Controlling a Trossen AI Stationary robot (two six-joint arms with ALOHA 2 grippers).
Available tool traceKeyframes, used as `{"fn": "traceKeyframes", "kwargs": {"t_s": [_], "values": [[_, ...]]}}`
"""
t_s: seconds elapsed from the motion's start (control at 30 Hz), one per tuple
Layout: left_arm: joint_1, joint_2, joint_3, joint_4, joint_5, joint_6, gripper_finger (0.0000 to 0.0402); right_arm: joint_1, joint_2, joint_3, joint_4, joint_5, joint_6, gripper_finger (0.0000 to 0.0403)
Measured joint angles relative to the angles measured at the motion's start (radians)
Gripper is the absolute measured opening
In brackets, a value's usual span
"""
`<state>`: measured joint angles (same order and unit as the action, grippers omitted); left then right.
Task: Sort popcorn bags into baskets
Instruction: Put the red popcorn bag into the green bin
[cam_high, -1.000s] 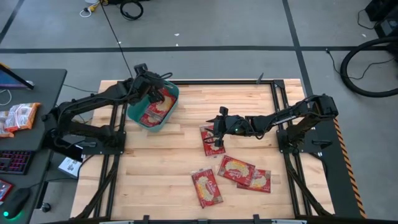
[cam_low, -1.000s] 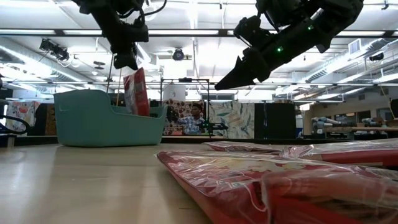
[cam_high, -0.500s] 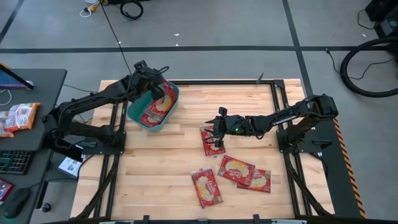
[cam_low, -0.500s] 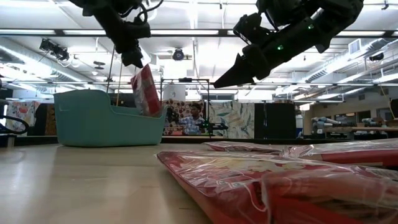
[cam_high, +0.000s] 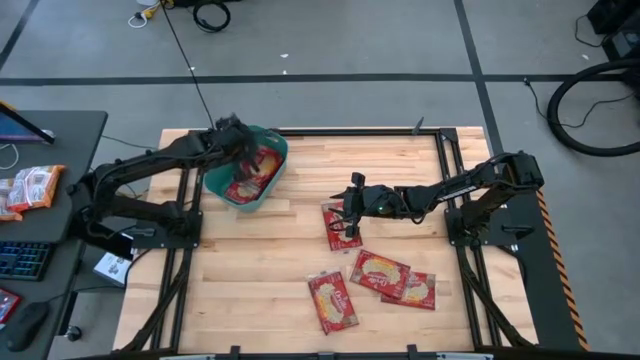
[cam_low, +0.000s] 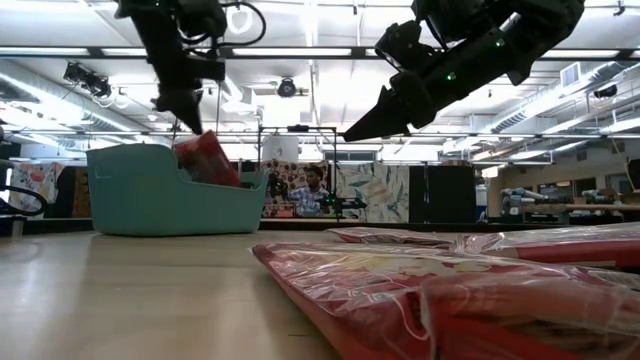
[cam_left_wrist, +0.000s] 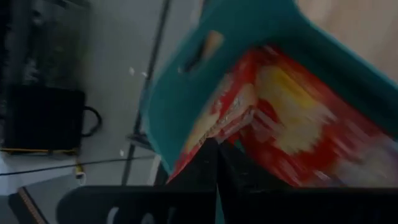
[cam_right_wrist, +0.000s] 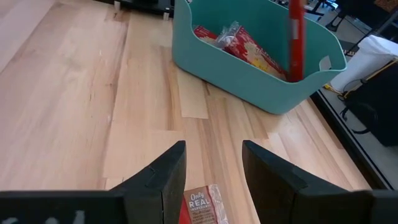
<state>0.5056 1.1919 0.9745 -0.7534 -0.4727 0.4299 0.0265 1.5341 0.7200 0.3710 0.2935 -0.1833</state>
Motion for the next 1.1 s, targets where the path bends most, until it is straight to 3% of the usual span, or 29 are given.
{"fn": "traceKeyframes", "kwargs": {"t_s": [0.1,0.4,0.53,0.77,1.0,1.1], "values": [[-0.046,0.0,0.0,-0.08,0.028,-0.037,0.0004,0.0,0.0,0.0,0.001,0.0,0.0,0.0162],[-0.148,0.0,0.0,-0.183,0.277,-0.143,0.0006,0.0,0.0,0.0,0.001,0.0,0.0,0.0162],[-0.189,0.0,0.0,-0.197,0.284,-0.161,0.0019,0.0,0.0,0.0,0.001,0.0,0.004,0.0162],[-0.237,0.0,0.0,-0.242,0.209,-0.2,0.01,0.004,0.0,0.0,0.0,-0.004,0.004,0.0162],[-0.295,0.0,0.0,-0.053,0.421,-0.297,0.0137,0.003,0.0,0.0,0.0,-0.121,0.005,0.0162],[-0.343,0.0,0.0,0.046,0.438,-0.288,0.0135,0.003,0.002,0.0,-0.006,-0.151,0.008,0.0162]]}}
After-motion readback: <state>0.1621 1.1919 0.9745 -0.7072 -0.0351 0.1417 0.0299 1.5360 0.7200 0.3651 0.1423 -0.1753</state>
